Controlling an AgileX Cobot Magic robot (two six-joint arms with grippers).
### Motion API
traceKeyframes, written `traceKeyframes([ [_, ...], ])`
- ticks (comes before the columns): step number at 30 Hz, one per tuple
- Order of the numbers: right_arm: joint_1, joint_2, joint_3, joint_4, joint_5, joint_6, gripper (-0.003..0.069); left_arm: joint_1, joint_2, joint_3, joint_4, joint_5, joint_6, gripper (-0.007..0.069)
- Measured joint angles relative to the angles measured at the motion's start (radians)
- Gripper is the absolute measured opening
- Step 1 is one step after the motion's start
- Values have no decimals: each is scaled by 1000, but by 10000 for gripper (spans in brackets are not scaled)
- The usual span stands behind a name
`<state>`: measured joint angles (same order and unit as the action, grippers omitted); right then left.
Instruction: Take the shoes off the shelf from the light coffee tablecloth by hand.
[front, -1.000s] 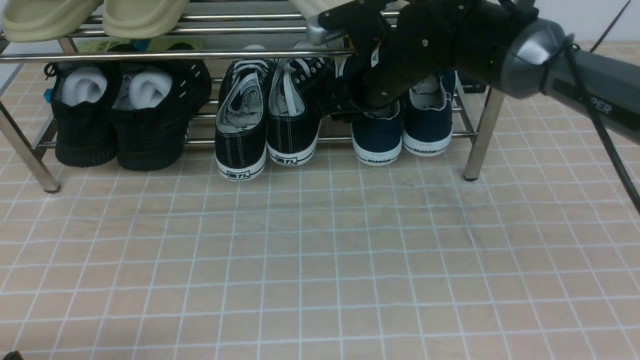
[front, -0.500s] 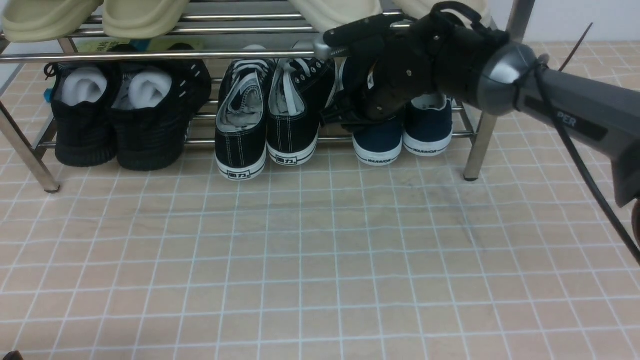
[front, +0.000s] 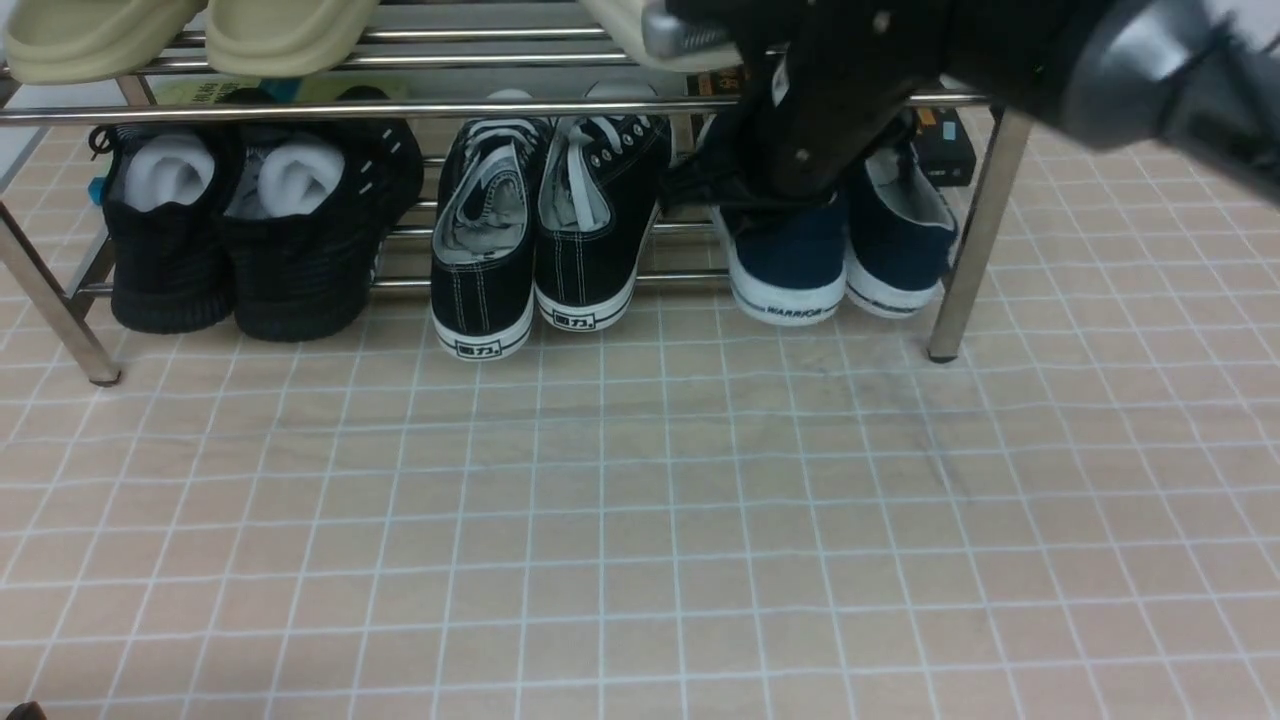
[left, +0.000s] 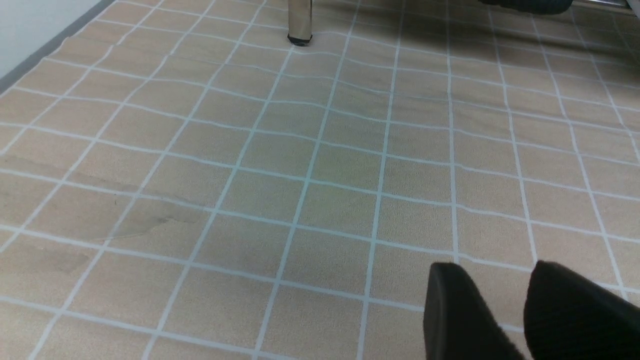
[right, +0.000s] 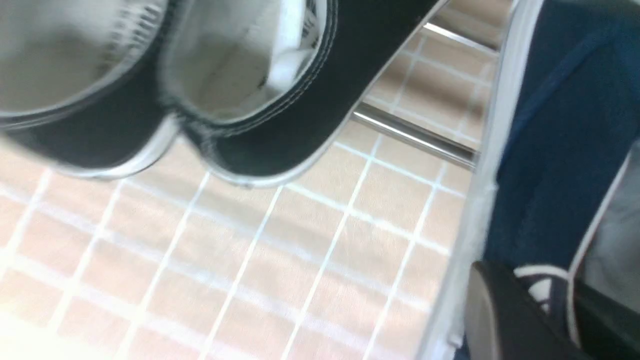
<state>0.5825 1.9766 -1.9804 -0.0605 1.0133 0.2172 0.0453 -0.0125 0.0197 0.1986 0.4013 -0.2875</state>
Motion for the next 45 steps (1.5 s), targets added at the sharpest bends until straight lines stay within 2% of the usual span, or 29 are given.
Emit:
traceKeyframes([
  [7, 40, -160, 0, 123, 255, -90, 45, 0, 0, 0, 0, 0, 0, 242],
  [14, 114, -256, 27, 146, 255, -110, 45, 0, 0, 0, 0, 0, 0, 242],
  [19, 156, -332, 151, 152, 252, -121, 45, 0, 0, 0, 0, 0, 0, 242],
  [27, 225, -415, 429, 152, 253, 1, 43, 0, 0, 0, 0, 1, 0, 242],
  [33, 296, -396, 594, 136, 110, 103, 43, 0, 0, 0, 0, 1, 0, 242],
  [40, 300, -305, 598, 39, -106, 239, 43, 0, 0, 0, 0, 0, 0, 242],
  [45, 300, -231, 598, 16, -167, 286, 43, 0, 0, 0, 0, 0, 0, 242],
])
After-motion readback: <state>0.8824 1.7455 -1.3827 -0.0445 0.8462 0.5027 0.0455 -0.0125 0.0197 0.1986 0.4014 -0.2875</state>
